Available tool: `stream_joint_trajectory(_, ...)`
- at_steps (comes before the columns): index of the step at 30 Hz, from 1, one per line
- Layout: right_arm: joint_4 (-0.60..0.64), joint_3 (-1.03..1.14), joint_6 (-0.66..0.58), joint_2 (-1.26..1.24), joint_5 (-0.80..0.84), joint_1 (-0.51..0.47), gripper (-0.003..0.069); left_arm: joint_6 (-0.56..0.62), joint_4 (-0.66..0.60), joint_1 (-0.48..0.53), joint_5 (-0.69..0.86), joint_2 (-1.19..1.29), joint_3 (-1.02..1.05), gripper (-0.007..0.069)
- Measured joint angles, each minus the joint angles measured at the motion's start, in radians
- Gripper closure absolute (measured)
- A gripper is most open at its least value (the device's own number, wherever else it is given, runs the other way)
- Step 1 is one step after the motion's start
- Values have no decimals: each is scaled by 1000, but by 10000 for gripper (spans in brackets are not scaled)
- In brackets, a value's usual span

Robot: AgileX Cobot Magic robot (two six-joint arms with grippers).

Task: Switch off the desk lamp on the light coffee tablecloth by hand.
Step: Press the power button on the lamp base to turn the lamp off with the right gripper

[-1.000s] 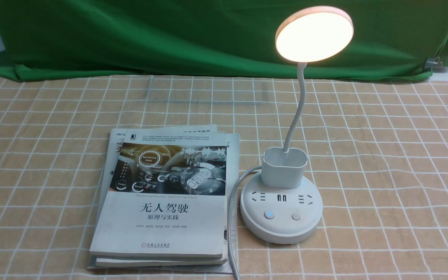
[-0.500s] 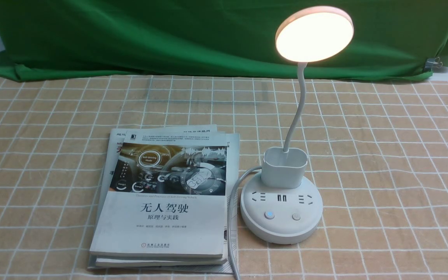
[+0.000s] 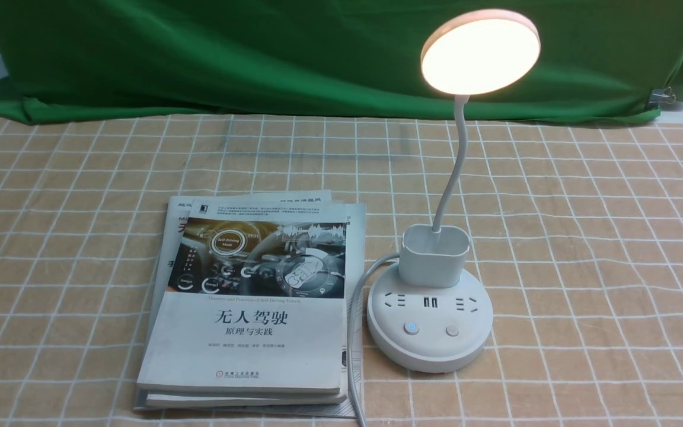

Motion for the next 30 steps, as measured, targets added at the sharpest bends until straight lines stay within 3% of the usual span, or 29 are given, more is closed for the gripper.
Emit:
stream_joint_trajectory(4, 0, -168, -105, 98, 222, 0, 608, 0, 0, 0, 0, 0, 0, 620)
stream_joint_trajectory(7, 0, -390, -265, 307, 506, 0, 622, 0, 0, 0, 0, 0, 0, 620)
stream_joint_trajectory(12, 0, -617, -411, 611, 845, 0, 623, 0, 0, 0, 0, 0, 0, 620)
stream_joint_trajectory(16, 4, -709, -465, 820, 915, 0, 622, 0, 0, 0, 0, 0, 0, 620)
stream_joint_trajectory(20, 94, -785, -522, 1033, 941, 33, 622, -1, 0, 0, 0, 0, 0, 620)
stream_joint_trajectory(30, 61, -999, -512, 1497, 927, 402, 620, -1, 0, 0, 0, 0, 0, 620)
